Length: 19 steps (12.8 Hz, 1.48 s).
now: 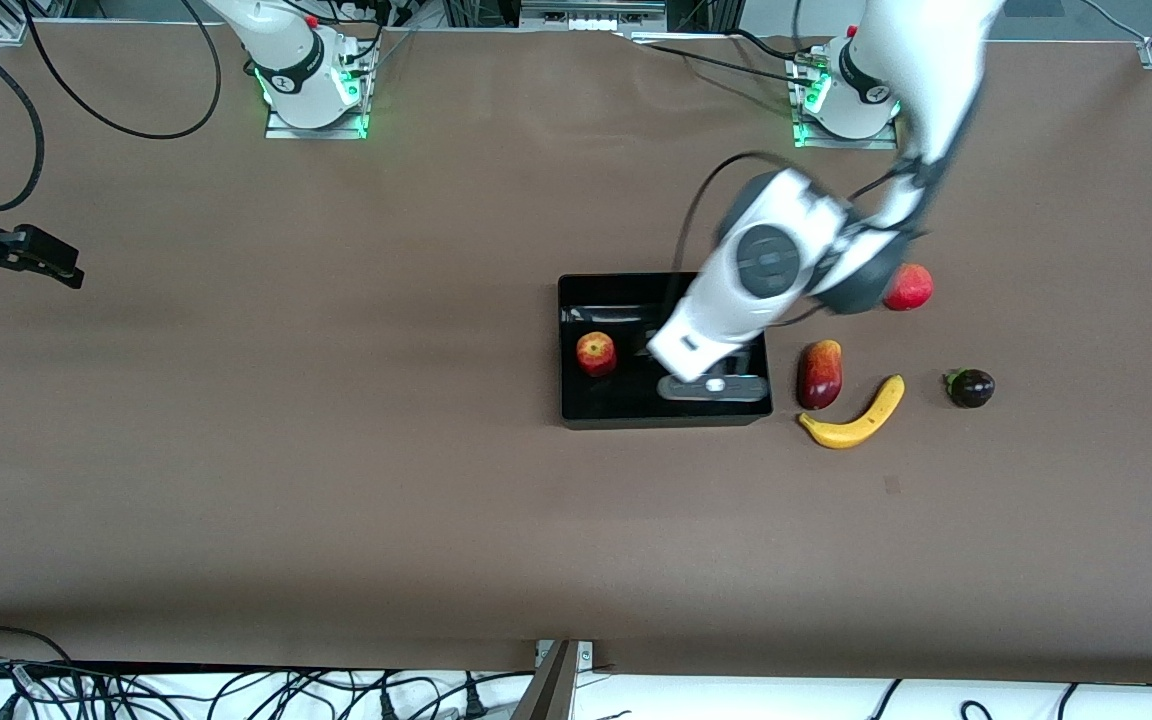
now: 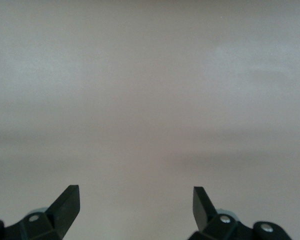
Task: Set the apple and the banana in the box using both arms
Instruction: 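Move the left gripper to the banana and grasp it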
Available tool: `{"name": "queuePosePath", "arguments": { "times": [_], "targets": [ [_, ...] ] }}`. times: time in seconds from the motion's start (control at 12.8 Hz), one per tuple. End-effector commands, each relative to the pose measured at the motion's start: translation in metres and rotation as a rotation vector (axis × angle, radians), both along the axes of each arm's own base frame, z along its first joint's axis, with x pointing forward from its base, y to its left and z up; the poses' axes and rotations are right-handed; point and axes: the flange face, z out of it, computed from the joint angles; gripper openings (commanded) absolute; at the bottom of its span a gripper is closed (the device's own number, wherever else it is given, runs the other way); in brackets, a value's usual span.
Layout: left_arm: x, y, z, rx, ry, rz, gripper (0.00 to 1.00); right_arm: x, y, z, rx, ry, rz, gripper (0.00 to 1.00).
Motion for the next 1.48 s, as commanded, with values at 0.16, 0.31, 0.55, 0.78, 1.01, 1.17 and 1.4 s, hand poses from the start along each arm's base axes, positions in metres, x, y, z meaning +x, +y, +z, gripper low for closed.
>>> {"name": "queuePosePath", "arguments": {
  "times": [0.16,0.31,0.55,0.78,1.01,1.17,1.4],
  "targets": [
    [0.032,0.171,-0.054,-0.107,-0.070,-0.416,1.00,0.003,-0.009,0.002,0.001,-0.001,-0.021,1.00],
    [0.039,0.201,-0.082,-0.114,-0.106,-0.534,1.00,0.002,-0.008,0.001,0.000,0.003,-0.019,1.00],
    [0.045,0.237,-0.112,-0.118,-0.126,-0.744,1.00,0.002,-0.008,0.001,0.002,0.006,-0.020,1.00],
    [0.052,0.255,-0.128,-0.071,-0.172,-0.923,1.00,0.002,-0.007,0.003,0.000,0.003,-0.018,1.00],
    [0.050,0.270,-0.148,-0.080,-0.151,-0.950,1.00,0.002,-0.006,0.003,0.001,0.003,-0.018,1.00],
    [0.047,0.278,-0.162,-0.086,-0.130,-0.947,1.00,0.002,-0.006,0.003,0.000,0.005,-0.015,1.00],
    [0.042,0.277,-0.176,-0.101,-0.108,-0.944,1.00,0.002,-0.005,0.003,0.000,0.005,-0.015,1.00]
  ]
}}
